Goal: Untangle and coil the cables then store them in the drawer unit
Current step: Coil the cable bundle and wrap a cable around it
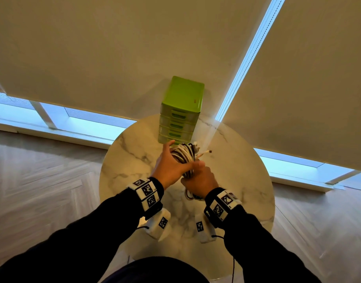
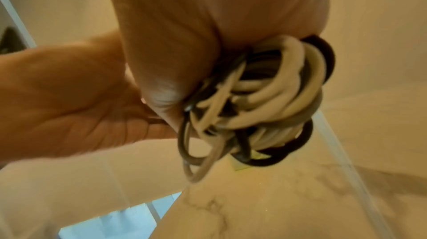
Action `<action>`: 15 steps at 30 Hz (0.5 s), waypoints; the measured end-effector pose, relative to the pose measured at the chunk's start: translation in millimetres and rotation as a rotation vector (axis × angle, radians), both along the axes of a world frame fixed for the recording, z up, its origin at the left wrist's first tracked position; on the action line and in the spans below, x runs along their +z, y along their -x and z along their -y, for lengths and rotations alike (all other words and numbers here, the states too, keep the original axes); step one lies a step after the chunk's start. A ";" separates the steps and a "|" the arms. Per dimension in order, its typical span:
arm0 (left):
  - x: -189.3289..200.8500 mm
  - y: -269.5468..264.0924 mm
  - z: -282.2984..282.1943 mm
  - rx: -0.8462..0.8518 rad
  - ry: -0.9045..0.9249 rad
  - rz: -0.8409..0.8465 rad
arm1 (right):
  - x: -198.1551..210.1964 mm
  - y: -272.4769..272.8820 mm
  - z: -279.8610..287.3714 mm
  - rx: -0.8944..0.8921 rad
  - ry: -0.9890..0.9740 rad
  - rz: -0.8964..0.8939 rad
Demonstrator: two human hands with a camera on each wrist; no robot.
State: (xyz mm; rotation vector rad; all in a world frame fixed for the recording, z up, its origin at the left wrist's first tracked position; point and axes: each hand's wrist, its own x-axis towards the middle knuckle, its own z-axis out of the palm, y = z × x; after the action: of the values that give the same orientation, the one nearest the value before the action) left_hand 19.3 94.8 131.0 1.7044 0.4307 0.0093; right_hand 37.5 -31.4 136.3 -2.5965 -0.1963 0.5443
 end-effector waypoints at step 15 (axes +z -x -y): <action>-21.7 -16.8 -4.8 0.064 0.340 -0.052 | -29.6 -9.0 4.1 0.071 -0.316 -0.188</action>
State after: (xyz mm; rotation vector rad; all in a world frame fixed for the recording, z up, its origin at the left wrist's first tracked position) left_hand 36.0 99.6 109.3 1.3585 0.4960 -0.0586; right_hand 46.5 -35.5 106.6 -2.2257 -0.2879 0.7168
